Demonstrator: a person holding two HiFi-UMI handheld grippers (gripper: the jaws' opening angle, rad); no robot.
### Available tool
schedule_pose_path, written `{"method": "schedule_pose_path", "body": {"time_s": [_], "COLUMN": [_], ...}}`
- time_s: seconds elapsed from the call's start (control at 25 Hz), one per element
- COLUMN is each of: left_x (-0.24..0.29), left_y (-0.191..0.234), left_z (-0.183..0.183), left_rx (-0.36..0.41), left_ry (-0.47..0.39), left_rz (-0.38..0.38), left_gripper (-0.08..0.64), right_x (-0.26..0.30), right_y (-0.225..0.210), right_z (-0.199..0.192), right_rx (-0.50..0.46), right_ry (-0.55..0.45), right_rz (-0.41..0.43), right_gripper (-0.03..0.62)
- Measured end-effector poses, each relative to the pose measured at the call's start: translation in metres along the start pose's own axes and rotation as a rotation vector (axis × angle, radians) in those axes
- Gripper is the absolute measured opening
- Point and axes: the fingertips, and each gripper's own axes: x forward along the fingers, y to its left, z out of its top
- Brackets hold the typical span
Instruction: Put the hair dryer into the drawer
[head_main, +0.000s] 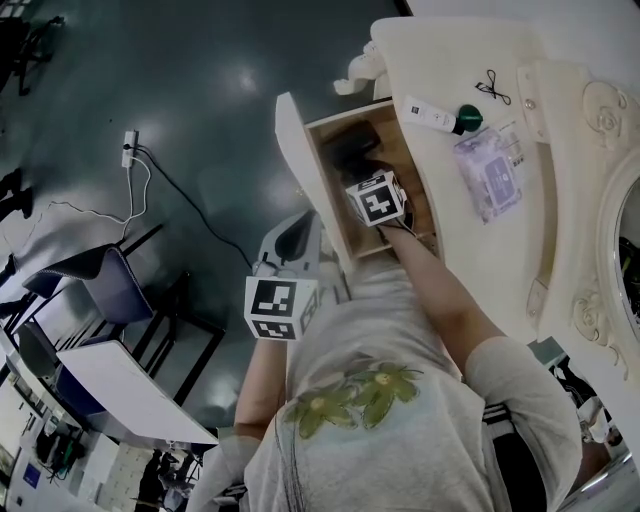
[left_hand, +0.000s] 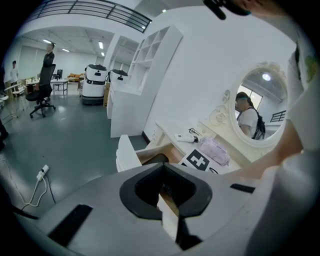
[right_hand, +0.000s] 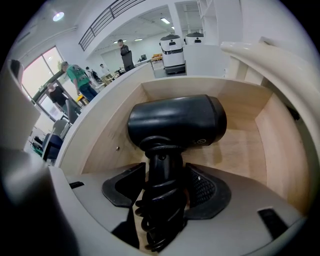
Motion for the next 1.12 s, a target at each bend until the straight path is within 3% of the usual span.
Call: {"method": "schedule_pose_path", "body": {"time_s": [0.32,0.6,0.64,0.72,0.8,0.96,1.12], "left_x": [-0.012,-0.030,-0.033,-0.039,-0.045,-0.052,-0.060], "left_y": [0.001,-0.005,-0.006,-0.009,-0.012,-0.020,-0.037], "left_z": [0.015,0.029,0.031,0.036,0.041,0.048,0.056], "left_rx": [0.028,0.049,0.054,0.064,0.076,0.108,0.156], "left_ry": [-0.035,-0.057,-0.061,-0.070,-0.078,-0.085,-0.093], "left_rz": [-0.007,-0.028,-0.031,-0.035,-0.041,-0.062,-0.102], "left_gripper": [0.012,0.012,0.012,0.012,0.012,0.012,0.012], "right_x": [-0.028,-0.079,-0.088,-0.109,-0.128,-0.172,-0.218], "right_y": [0.001,0.017,0.018,0.019,0.024,0.039,0.051], "right_z": [0.011,0.041,0.045,0.054,0.060,0.077,0.087], "right_rx": [-0.012,0.033,0.043,0.059,0.108,0.269,0.282], "right_ry": [-0.040,-0.168,-0.190,-0.241,-0.285,-0.407,-0.510], "right_rz": [-0.047,0.009,0.009,-0.008,0.016,0.143,0.178], "right_gripper": [0.229,0.226,0.212,0.045,0.038,0.030,0.026]}}
